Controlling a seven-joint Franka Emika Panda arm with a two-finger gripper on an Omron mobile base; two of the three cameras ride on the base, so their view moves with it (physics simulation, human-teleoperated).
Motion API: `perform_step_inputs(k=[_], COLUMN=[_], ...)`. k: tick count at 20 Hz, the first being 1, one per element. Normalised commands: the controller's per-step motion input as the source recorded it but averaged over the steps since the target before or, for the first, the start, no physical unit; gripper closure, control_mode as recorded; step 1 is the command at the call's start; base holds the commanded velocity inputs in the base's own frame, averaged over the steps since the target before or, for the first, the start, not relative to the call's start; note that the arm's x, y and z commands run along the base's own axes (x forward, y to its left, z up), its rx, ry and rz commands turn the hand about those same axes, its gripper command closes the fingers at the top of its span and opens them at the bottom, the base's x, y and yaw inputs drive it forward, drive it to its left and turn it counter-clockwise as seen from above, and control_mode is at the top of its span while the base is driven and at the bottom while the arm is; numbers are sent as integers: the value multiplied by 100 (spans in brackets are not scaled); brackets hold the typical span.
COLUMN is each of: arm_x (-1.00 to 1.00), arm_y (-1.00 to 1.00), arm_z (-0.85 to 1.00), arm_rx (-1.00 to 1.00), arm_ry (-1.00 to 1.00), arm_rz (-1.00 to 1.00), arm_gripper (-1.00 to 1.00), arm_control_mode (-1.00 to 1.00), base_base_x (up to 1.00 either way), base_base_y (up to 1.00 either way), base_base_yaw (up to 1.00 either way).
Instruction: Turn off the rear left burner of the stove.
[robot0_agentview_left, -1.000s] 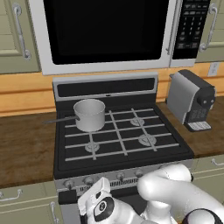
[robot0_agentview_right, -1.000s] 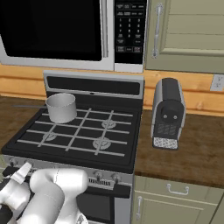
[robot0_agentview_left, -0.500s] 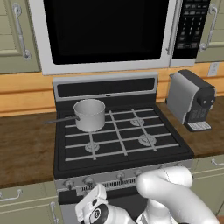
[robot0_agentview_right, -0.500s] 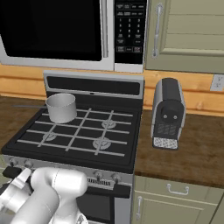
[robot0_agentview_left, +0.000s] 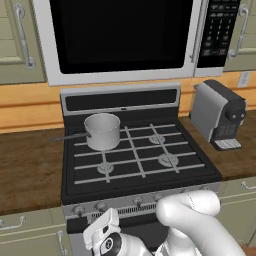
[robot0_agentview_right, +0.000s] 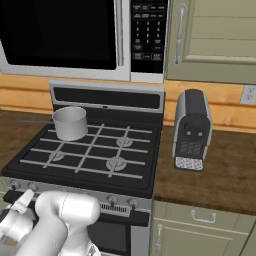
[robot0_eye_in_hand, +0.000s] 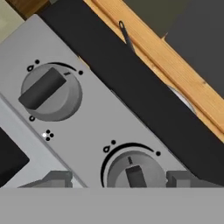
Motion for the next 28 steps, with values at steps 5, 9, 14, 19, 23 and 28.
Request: perform_step_inputs(k=[5, 9, 14, 19, 23, 28], arm_x=[44, 39, 7, 10, 12, 0], arm_y=[-4, -2, -26, -8, -23, -14], arm_z=[-1, -6, 2, 0, 13, 18], arm_rx=[1, 0, 2, 1, 6, 4], arm_ry=[-1, 0, -11, 0, -1, -3], arm_rz=[1, 0, 0, 0, 0, 0], arm_gripper=[-100, -100, -100, -100, -100, -100], arm_control_mode=[-100, -100, -100, -100, -100, -100], base_base_x=[0, 0, 0, 0, 0, 0], base_base_y=[0, 0, 0, 0, 0, 0], base_base_yaw=[0, 0, 0, 0, 0, 0])
